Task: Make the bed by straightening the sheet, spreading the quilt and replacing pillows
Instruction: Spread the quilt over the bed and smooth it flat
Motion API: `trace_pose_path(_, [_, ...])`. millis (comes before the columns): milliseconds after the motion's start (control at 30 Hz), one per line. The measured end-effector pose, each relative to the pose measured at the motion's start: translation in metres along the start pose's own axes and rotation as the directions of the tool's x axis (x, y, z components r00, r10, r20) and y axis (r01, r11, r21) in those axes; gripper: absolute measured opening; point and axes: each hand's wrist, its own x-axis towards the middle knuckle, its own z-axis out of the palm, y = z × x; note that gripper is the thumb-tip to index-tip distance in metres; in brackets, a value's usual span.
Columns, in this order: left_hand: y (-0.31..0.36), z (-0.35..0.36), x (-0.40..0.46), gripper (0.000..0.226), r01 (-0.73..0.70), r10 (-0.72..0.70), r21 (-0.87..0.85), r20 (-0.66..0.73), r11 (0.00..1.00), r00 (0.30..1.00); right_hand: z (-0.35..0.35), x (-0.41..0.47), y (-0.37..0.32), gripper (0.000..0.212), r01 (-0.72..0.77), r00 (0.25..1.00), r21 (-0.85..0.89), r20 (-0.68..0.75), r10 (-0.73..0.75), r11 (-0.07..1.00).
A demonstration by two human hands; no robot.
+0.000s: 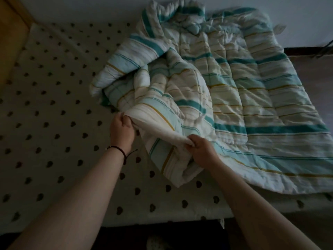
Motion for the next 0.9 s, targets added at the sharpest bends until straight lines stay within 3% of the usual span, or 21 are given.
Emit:
trace_pose_path(100, [-0.003, -0.019, -0.009, 0.022, 0.077, -0.074, -0.023, 0.093, 0.997, 0.993, 0.022, -0.002, -0.008, 0.012, 0.0, 0.993, -0.079, 0.114, 0.009, 0.997])
trace_pose_path(167, [-0.016, -0.031, -0.019, 0.026, 0.128, -0.123, -0.029, 0.141, 0.991, 0.982, 0.031, 0.001, -0.014, 0.008, 0.037, 0.959, -0.229, 0.282, 0.03, 0.973])
trace_pose_path(234, [-0.043, -0.04, -0.026, 0.026, 0.034, -0.059, 0.102, 0.25, 0.994, 0.967, 0.034, 0.006, -0.015, 0.019, 0.137, 0.877, -0.404, 0.475, 0.079, 0.904])
trace_pose_path(300, [-0.076, -0.048, -0.026, 0.022, -0.165, -0.035, 0.353, 0.496, 0.921, 0.867, 0.038, 0.01, -0.013, 0.03, 0.198, 0.767, -0.529, 0.608, 0.206, 0.826])
trace_pose_path(367, [-0.1, -0.051, -0.027, 0.021, -0.371, -0.142, 0.538, 0.69, 0.757, 0.709, 0.044, 0.013, -0.002, 0.035, 0.222, 0.659, -0.609, 0.669, 0.343, 0.761])
trace_pose_path(434, [-0.116, -0.043, -0.03, 0.018, -0.563, -0.2, 0.569, 0.788, 0.599, 0.583, 0.057, 0.021, 0.011, 0.04, 0.224, 0.556, -0.641, 0.703, 0.443, 0.734])
trace_pose_path(500, [-0.122, -0.029, -0.035, 0.021, -0.685, -0.184, 0.531, 0.838, 0.499, 0.514, 0.068, 0.029, 0.02, 0.041, 0.295, 0.501, -0.667, 0.718, 0.484, 0.684])
trace_pose_path(567, [-0.124, -0.016, -0.033, 0.025, -0.728, -0.153, 0.513, 0.85, 0.455, 0.503, 0.079, 0.039, 0.023, 0.04, 0.346, 0.522, -0.686, 0.707, 0.476, 0.64])
trace_pose_path(601, [-0.126, -0.01, -0.03, 0.026, -0.728, -0.147, 0.504, 0.855, 0.464, 0.498, 0.084, 0.045, 0.024, 0.04, 0.339, 0.57, -0.693, 0.69, 0.446, 0.636])
trace_pose_path(667, [-0.125, -0.001, -0.022, 0.027, -0.686, -0.186, 0.487, 0.864, 0.541, 0.467, 0.09, 0.062, 0.018, 0.043, 0.245, 0.709, -0.689, 0.607, 0.358, 0.682])
trace_pose_path(701, [-0.124, 0.004, -0.017, 0.028, -0.614, -0.215, 0.477, 0.866, 0.629, 0.452, 0.091, 0.071, 0.01, 0.045, 0.171, 0.777, -0.661, 0.547, 0.312, 0.731])
trace_pose_path(734, [-0.125, 0.009, -0.011, 0.026, -0.479, -0.219, 0.449, 0.86, 0.754, 0.461, 0.093, 0.082, 0.0, 0.047, 0.118, 0.837, -0.61, 0.486, 0.253, 0.783])
trace_pose_path(767, [-0.127, 0.013, -0.004, 0.022, -0.316, -0.195, 0.395, 0.836, 0.863, 0.513, 0.094, 0.09, -0.012, 0.049, 0.096, 0.883, -0.552, 0.431, 0.185, 0.828])
trace_pose_path(801, [-0.129, 0.018, 0.005, 0.018, -0.171, -0.155, 0.327, 0.767, 0.929, 0.623, 0.096, 0.1, -0.024, 0.051, 0.098, 0.922, -0.493, 0.373, 0.108, 0.865])
trace_pose_path(867, [-0.137, 0.025, 0.026, 0.016, -0.066, -0.084, 0.27, 0.509, 0.961, 0.857, 0.105, 0.117, -0.046, 0.053, 0.197, 0.954, -0.389, 0.289, -0.085, 0.9])
trace_pose_path(901, [-0.143, 0.029, 0.038, 0.02, -0.049, -0.072, 0.299, 0.38, 0.953, 0.922, 0.112, 0.127, -0.056, 0.054, 0.282, 0.941, -0.37, 0.287, -0.18, 0.885])
